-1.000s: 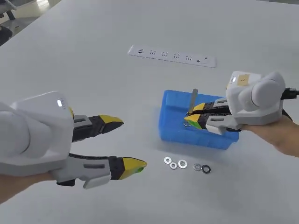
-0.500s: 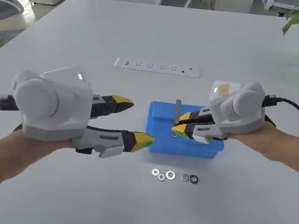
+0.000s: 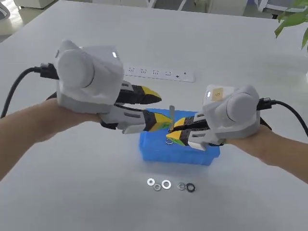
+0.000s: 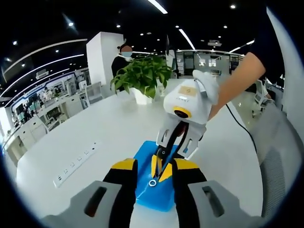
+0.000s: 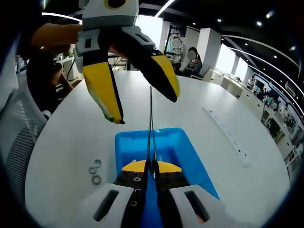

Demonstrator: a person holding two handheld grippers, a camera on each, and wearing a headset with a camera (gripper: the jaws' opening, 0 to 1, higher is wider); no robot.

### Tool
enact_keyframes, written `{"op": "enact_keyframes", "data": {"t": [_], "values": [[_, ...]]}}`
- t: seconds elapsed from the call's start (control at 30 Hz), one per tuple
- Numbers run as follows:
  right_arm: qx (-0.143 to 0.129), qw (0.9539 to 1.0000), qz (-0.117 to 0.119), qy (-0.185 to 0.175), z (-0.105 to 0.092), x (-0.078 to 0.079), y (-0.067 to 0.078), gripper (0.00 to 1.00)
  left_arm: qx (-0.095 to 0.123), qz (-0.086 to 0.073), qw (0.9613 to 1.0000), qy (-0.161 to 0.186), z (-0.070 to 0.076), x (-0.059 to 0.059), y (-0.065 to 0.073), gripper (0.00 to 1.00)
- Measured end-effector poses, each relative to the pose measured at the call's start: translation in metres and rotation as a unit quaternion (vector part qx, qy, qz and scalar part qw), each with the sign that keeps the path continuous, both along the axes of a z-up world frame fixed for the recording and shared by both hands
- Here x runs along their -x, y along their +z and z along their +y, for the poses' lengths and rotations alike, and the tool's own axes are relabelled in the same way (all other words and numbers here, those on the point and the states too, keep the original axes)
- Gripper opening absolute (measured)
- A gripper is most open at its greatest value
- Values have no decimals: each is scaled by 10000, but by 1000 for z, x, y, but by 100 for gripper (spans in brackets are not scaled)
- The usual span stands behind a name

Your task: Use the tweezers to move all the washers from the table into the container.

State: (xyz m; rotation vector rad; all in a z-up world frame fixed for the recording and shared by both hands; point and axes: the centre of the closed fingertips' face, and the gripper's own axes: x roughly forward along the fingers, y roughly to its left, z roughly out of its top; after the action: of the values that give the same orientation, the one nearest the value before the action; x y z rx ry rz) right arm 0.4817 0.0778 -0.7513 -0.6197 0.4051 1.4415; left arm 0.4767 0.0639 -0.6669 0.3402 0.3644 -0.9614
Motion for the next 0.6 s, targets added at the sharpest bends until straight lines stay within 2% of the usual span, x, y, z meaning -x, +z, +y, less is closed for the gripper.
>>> {"op": "enact_keyframes", "data": {"t": [0.17, 0.33, 0.43, 0.5, 0.6], "values": [[34, 10000, 41, 16, -1, -1, -4, 6, -202, 83, 9996, -195, -3, 0, -9, 26], [80, 9999, 104, 47, -2, 2, -9, 6, -295, 21, 9991, -287, -5, -1, -10, 24], [88, 9999, 117, 73, -2, 3, -10, 6, -470, -63, 9979, -447, -4, 0, -10, 15], [76, 9999, 128, 64, -2, 3, -9, 6, -479, -36, 9971, -584, -6, 3, -10, 9], [72, 9998, 136, 86, -1, 3, -9, 6, -530, -70, 9961, -699, -8, 4, -10, 8]]}}
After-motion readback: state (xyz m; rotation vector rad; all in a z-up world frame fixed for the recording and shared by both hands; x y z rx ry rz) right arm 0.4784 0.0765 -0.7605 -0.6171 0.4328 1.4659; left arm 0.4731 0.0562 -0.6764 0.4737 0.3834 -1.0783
